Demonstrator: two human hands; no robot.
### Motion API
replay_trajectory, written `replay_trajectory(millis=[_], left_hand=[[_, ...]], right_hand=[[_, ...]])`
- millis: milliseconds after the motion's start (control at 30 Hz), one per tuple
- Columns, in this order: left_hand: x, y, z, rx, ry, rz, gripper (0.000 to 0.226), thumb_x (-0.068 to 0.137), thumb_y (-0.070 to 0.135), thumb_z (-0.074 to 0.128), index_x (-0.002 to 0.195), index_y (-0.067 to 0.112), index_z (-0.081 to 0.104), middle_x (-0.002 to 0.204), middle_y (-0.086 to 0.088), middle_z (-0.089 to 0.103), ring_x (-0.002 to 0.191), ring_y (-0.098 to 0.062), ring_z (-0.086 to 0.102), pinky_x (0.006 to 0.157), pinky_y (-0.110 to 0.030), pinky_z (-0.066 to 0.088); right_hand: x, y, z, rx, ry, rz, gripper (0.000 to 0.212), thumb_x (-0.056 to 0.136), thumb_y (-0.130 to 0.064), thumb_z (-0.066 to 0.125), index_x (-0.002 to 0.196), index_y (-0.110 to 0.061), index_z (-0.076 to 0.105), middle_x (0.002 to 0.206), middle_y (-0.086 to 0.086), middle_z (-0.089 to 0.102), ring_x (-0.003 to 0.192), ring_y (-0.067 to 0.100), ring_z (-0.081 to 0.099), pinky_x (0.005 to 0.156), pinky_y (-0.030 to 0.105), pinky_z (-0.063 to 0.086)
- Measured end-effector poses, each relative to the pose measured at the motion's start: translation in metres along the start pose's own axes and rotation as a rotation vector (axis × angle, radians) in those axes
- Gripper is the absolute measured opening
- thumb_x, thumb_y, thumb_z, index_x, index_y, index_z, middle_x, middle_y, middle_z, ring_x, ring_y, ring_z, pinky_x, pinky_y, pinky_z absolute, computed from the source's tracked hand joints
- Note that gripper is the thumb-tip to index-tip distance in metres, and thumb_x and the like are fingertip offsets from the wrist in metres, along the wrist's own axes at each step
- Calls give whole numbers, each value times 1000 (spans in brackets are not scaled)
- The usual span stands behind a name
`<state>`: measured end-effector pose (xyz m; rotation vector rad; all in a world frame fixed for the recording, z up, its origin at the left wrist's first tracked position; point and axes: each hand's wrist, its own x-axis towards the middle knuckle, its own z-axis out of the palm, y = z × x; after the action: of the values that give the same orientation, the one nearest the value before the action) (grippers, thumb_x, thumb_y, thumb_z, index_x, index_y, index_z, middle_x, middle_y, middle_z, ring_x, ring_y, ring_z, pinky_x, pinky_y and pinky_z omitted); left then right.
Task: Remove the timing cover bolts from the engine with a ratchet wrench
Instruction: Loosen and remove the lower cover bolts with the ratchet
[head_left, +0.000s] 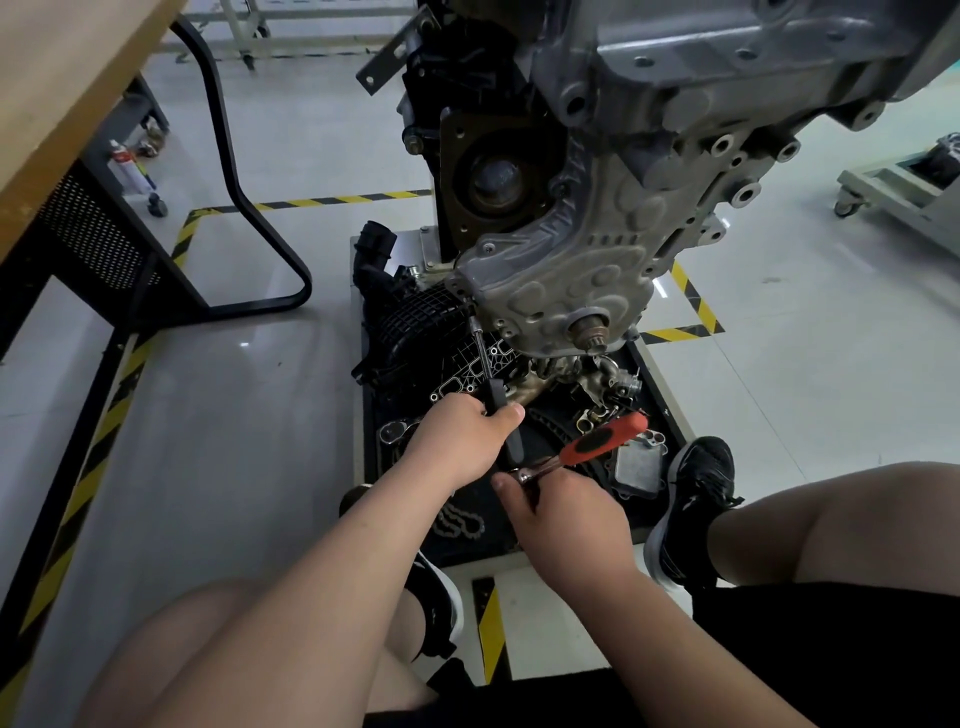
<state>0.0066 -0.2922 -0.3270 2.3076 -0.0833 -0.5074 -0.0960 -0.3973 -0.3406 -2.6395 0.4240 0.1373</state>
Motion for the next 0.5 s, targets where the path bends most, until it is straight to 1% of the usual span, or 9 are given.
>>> replay_trajectory(millis=[67, 100, 133, 167, 200, 233, 300, 400, 500], left_hand=[[0, -1, 2, -14, 20, -4, 67, 89, 55, 56, 111, -9, 57, 95, -7, 63, 90, -26, 65, 66, -36, 50], [1, -2, 3, -15, 24, 0, 68, 89, 55, 56, 113, -9, 57, 98, -7, 61, 94, -26, 64, 66, -34, 48], [1, -2, 1, -19, 14, 1, 64, 88, 56, 57, 107, -5, 62, 93, -7, 63, 89, -21, 66, 63, -32, 46], [3, -3, 0, -37, -7, -4, 55, 87, 57, 58, 91, 4, 68, 76, -5, 66, 74, -11, 67, 58, -30, 41], [2, -3, -2, -60, -19, -13, 47, 86, 58, 58, 69, 14, 62, 55, 1, 58, 51, -2, 59, 53, -28, 38], [3, -2, -3, -85, -40, -26, 50, 85, 58, 58, 56, 20, 48, 41, 8, 44, 34, -1, 43, 49, -26, 33], [4, 0, -5, -119, -84, -49, 55, 87, 57, 57, 53, 22, 32, 34, 12, 27, 26, -5, 27, 45, -25, 26], [5, 1, -7, -121, -107, -47, 49, 88, 56, 55, 58, 21, 37, 34, 13, 26, 25, -5, 26, 43, -23, 25], [5, -1, -5, -144, -161, -59, 44, 89, 56, 55, 67, 19, 46, 38, 12, 30, 28, -9, 29, 39, -17, 26]], right_hand=[[1, 1, 5, 67, -10, 10, 46, 92, -63, 41, 65, -26, 48, 56, -8, 50, 51, 6, 47, 45, 25, 28], [1, 2, 6, 186, -36, 24, 47, 93, -60, 42, 62, -24, 45, 53, -8, 49, 47, 7, 45, 45, 25, 29], [1, 2, 6, 362, -82, 55, 49, 94, -57, 43, 61, -20, 44, 51, -7, 48, 45, 9, 44, 47, 26, 32], [0, 2, 6, 588, -136, 113, 49, 95, -53, 43, 62, -16, 47, 50, -6, 48, 45, 11, 44, 50, 28, 36], [0, 1, 5, 829, -191, 200, 48, 96, -50, 42, 67, -14, 51, 51, -4, 48, 46, 14, 45, 54, 31, 39], [-1, -1, 5, 1053, -245, 302, 49, 99, -49, 40, 73, -11, 55, 52, -1, 48, 46, 17, 45, 55, 33, 40], [-2, -5, 6, 1448, -350, 494, 52, 100, -52, 36, 76, -10, 55, 51, 2, 42, 42, 19, 38, 51, 31, 39], [-1, -9, 0, 1925, -527, 699, 57, 97, -58, 35, 64, -15, 54, 49, -3, 31, 37, 14, 27, 45, 27, 38], [-3, -15, -2, 2102, -653, 734, 55, 95, -56, 36, 61, -16, 54, 45, -5, 30, 34, 12, 28, 43, 24, 38]])
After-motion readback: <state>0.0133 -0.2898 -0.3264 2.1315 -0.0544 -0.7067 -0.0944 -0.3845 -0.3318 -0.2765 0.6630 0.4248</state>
